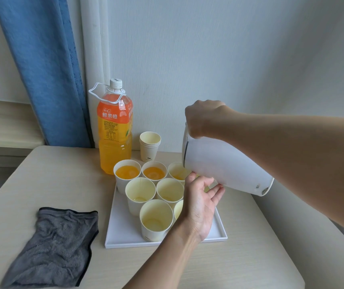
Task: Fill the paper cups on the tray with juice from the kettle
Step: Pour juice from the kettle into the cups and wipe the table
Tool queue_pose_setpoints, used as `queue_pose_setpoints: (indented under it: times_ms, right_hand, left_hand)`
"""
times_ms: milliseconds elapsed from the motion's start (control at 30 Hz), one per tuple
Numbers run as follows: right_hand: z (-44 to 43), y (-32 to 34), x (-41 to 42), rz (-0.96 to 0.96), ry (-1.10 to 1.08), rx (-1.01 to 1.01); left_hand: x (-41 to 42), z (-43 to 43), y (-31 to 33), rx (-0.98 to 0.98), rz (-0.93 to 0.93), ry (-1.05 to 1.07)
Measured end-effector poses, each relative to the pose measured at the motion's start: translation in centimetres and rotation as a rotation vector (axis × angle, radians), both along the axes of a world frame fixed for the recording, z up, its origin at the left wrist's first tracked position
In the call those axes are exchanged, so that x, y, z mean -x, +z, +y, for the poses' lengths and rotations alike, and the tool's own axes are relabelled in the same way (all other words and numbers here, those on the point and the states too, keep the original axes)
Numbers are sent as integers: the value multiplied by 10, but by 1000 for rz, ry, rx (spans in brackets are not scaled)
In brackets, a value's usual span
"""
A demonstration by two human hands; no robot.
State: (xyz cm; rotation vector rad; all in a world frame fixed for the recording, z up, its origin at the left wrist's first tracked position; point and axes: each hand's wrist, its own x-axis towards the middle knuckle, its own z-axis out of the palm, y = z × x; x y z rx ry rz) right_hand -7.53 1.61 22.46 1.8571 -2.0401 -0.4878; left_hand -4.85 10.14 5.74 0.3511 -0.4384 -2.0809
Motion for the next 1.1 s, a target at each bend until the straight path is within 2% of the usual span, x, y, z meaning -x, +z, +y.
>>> queue_pose_setpoints:
  times_ms: [1100]
  right_hand:
    - [4,-2,-7,3,24,-5]
  left_hand:
    - [-5,-1,3,-18,-13,-28]
